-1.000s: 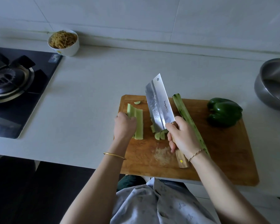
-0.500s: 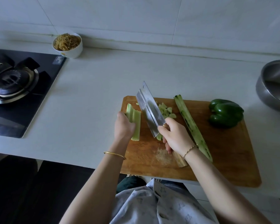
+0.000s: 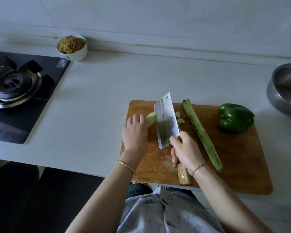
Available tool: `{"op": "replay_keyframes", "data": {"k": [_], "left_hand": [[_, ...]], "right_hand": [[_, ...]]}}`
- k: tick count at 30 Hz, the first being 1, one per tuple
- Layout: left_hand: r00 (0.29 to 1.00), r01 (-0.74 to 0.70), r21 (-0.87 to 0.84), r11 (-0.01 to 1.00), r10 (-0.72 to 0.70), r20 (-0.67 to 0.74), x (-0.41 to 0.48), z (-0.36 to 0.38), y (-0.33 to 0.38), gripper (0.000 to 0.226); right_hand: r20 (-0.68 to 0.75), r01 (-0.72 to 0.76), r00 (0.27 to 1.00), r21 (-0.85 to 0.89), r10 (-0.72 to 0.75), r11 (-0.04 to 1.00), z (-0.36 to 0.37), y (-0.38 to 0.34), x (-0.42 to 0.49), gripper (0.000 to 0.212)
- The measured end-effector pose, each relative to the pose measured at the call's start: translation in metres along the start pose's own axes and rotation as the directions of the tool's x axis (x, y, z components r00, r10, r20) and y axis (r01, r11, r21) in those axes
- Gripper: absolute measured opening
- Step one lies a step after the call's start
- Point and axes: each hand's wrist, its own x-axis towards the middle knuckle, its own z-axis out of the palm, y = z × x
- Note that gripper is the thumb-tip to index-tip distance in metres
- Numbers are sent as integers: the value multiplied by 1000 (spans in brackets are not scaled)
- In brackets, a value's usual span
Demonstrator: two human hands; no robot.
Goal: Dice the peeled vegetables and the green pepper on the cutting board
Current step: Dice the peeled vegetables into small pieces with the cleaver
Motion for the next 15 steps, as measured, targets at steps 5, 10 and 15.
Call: {"op": "replay_keyframes", "data": {"k": [5,10,15], "left_hand": [[994,-71,9,997,70,81,-15,12,8,31],[983,-152,31,988,148,104,-19,13,2,32],[979,-159,7,987,157,132,-18,9,-11,31]], "right_hand": [[-21,43,999,-23,-44,999,-11,-3,-3,31],[-32,51,998,-73,-54,996,-14,-5,-1,22],[-25,74,997,-111,-77,991,-12,-5,-2,21]]}}
